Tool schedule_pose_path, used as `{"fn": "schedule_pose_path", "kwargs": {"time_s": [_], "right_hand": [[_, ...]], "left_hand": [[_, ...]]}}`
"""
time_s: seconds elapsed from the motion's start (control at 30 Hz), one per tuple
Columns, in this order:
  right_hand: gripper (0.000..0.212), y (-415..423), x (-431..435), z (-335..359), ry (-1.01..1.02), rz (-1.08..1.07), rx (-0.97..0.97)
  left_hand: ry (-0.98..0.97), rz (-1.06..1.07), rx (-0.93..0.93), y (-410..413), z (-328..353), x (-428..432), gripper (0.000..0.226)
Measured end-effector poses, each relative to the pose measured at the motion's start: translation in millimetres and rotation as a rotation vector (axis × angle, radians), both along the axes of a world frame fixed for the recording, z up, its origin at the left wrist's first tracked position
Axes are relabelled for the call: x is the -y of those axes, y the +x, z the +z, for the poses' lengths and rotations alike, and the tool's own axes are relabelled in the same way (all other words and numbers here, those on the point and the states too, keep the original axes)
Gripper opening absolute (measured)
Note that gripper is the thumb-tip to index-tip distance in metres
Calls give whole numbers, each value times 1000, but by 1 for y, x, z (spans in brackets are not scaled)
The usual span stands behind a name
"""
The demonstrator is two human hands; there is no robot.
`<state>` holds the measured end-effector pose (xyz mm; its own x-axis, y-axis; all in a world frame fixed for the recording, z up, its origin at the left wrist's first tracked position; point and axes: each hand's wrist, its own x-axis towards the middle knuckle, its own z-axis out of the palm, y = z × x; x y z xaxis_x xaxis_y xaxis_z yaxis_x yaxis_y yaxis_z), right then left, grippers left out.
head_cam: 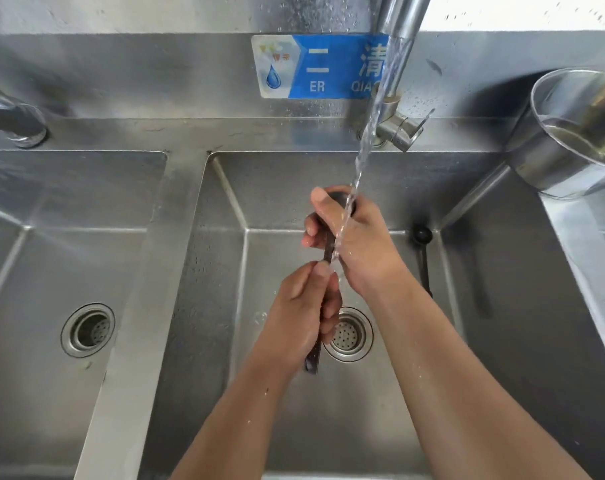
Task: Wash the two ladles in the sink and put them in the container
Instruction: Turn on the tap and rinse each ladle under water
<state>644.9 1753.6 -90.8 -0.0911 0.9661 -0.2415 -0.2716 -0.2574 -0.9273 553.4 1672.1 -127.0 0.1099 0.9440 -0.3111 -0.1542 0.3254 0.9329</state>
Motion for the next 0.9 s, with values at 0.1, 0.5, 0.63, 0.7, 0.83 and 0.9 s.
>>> {"fn": "schedule_pose_path", "kwargs": {"time_s": [0.1, 0.5, 0.63, 0.7, 0.83, 0.9], "right_hand": [[16, 4, -6, 17, 53, 2, -62], [24, 18, -5, 54, 76, 72, -330], [56, 17, -3, 39, -74, 111, -407], [66, 18, -1, 25, -120, 123, -351], [57, 18, 8, 5, -134, 9, -315], [42, 17, 11, -1, -79, -60, -251]], "left_hand": [[81, -27, -25, -1, 0, 3, 37], [-80, -27, 341, -4, 8, 39, 37], [-268, 11, 514, -13, 11, 36, 37], [-250, 76, 387, -18, 11, 34, 30], [-163, 32, -83, -26, 7, 38, 31], [-124, -29, -258, -26, 3, 43, 32]]}}
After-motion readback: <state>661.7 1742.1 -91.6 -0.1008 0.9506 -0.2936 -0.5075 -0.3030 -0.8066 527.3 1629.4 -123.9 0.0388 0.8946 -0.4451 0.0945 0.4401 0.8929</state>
